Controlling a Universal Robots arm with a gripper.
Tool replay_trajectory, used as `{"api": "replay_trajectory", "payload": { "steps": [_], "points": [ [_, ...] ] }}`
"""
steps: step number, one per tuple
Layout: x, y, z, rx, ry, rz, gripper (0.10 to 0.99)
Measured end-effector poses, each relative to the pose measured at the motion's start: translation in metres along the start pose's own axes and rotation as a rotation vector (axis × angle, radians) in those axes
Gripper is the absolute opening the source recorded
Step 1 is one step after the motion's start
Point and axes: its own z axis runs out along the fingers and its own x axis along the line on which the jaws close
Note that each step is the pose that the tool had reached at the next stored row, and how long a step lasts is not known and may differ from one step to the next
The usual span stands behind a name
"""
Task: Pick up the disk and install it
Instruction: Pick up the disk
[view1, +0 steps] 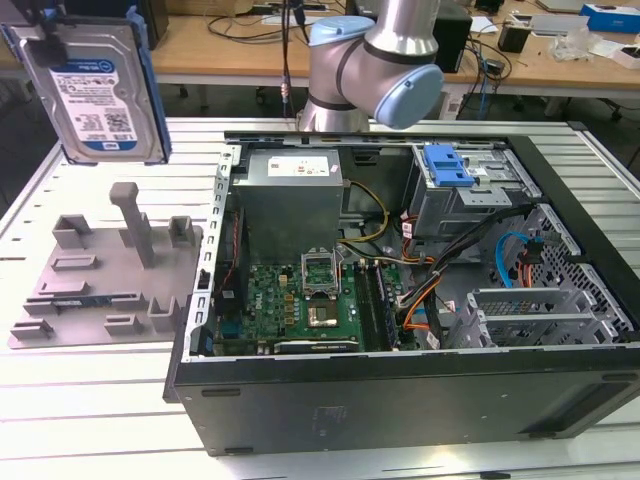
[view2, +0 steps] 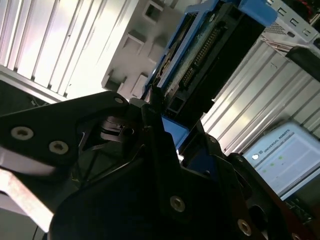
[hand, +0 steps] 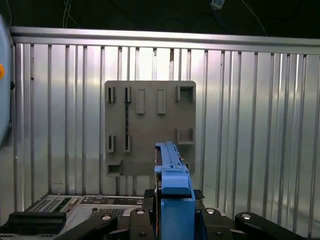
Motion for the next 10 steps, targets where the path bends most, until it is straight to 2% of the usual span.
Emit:
{"api": "replay_trajectory", "payload": {
  "steps": [10],
  "points": [
    [0.022,-0.0435,0.0007,0.0,-0.0001,0.0,0.369]
  ]
}}
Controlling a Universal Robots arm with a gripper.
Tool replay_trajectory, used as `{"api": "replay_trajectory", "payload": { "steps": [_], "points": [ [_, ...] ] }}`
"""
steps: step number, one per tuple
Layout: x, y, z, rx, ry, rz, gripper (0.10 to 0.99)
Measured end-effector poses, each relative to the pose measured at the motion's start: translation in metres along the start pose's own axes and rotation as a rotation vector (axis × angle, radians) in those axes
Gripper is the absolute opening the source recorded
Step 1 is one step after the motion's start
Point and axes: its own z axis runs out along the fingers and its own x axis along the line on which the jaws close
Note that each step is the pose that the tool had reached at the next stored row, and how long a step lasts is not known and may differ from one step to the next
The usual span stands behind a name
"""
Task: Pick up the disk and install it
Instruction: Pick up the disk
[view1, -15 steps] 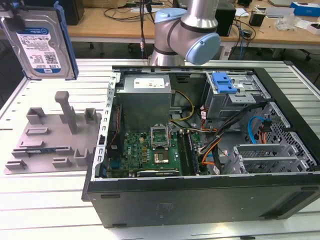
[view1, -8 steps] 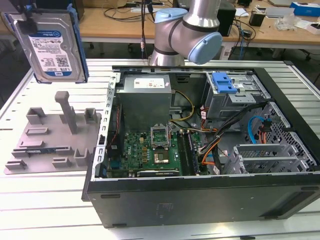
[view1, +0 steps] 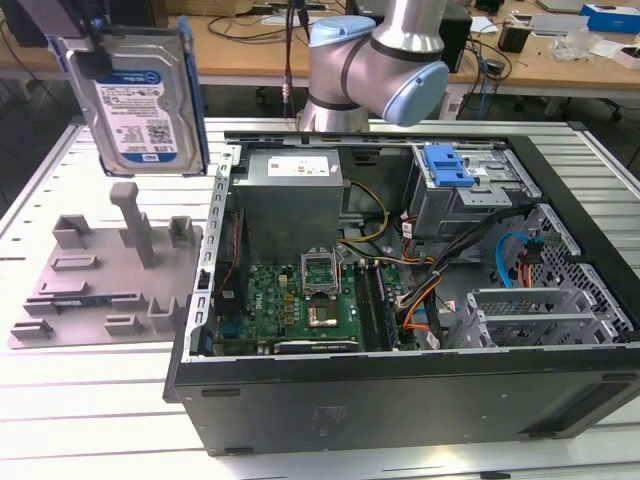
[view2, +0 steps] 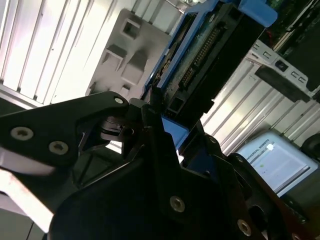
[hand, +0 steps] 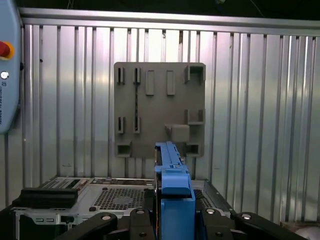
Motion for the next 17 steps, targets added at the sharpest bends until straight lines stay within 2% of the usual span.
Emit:
{"api": "replay_trajectory", "payload": {
  "steps": [2,6,7,9,10,16,17],
  "points": [
    [0.0061,-0.012,0.0002,0.0,0.0,0.0,0.369],
    [0.0156,-0.0305,0.0005,0.0,0.0,0.0,0.369],
    [0.019,-0.0373,0.0005,0.0,0.0001,0.0,0.369],
    [0.0231,-0.0452,0.0006,0.0,0.0,0.0,0.369],
    [0.0267,-0.0523,0.0007,0.0,0.0001,0.0,0.369],
    [0.0388,-0.0758,0.0012,0.0,0.0,0.0,0.369],
    [0.0422,-0.0825,0.0013,0.0,0.0,0.0,0.369]
  ]
}}
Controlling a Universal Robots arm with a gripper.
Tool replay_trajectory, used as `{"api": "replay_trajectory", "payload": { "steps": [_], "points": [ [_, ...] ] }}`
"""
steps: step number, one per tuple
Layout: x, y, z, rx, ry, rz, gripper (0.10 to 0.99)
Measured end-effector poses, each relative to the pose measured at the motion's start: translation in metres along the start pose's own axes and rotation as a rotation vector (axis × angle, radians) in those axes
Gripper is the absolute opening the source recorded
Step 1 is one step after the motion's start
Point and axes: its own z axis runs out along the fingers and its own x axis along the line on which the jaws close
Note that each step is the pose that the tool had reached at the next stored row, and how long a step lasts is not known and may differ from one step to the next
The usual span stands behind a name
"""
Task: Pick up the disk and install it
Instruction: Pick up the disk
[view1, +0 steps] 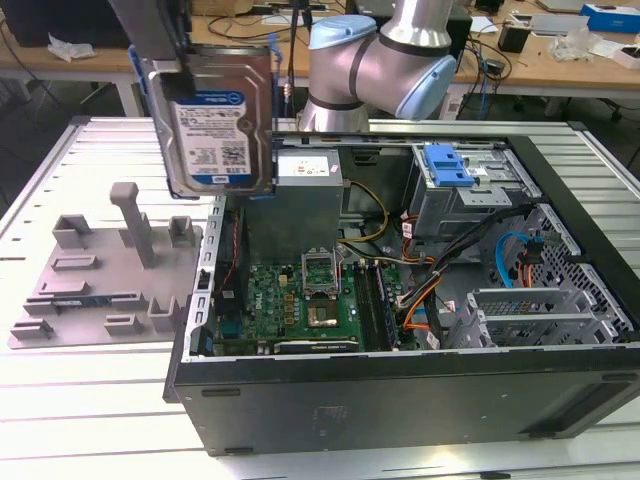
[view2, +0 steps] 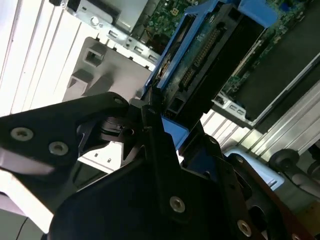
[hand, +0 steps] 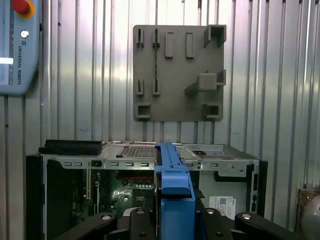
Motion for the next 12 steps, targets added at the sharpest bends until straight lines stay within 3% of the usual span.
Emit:
{"api": "replay_trajectory", "payload": {
  "steps": [12],
  "points": [
    [0.0287,-0.0529,0.0009,0.0,0.0,0.0,0.369]
  ]
}}
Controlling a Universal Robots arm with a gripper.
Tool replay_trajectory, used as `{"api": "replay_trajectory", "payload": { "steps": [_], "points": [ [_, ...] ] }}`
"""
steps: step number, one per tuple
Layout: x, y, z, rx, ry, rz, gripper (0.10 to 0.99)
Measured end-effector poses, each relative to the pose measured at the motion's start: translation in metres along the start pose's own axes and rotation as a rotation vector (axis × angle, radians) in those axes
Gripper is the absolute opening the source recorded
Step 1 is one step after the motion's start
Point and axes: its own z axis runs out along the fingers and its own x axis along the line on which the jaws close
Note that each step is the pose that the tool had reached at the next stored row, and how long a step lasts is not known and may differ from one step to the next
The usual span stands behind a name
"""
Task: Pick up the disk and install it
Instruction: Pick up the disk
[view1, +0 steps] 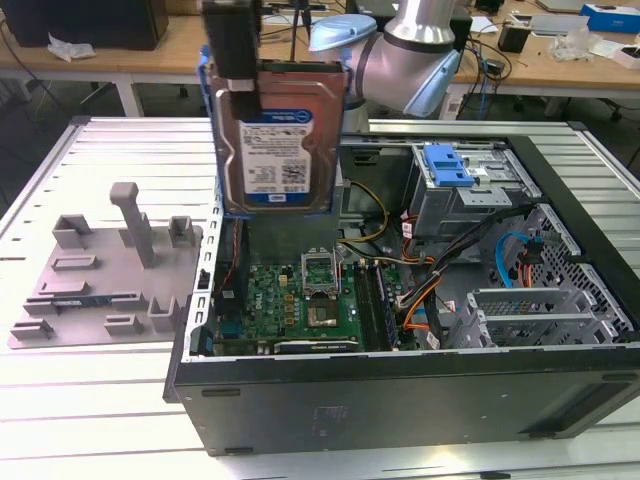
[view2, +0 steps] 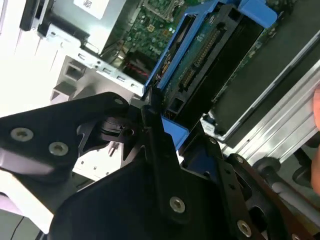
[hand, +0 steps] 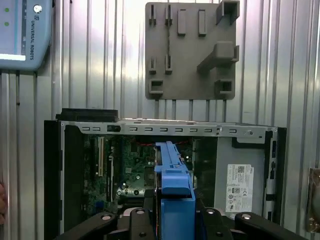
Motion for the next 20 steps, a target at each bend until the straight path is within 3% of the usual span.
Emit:
{"api": "replay_trajectory", "payload": {
  "steps": [3,4,15,17,19,20],
  "points": [
    [0.0078,-0.0119,0.0002,0.0,0.0,0.0,0.369],
    [0.0134,-0.0197,0.0002,0.0,0.0001,0.0,0.369],
    [0.0402,-0.0565,0.0008,0.0,0.0,0.0,0.369],
    [0.0449,-0.0658,0.001,0.0,-0.0002,0.0,0.369],
    [0.0517,-0.082,0.0013,0.0,-0.0004,0.0,0.369],
    [0.0536,-0.0864,0.0014,0.0,-0.0006,0.0,0.369]
  ]
}}
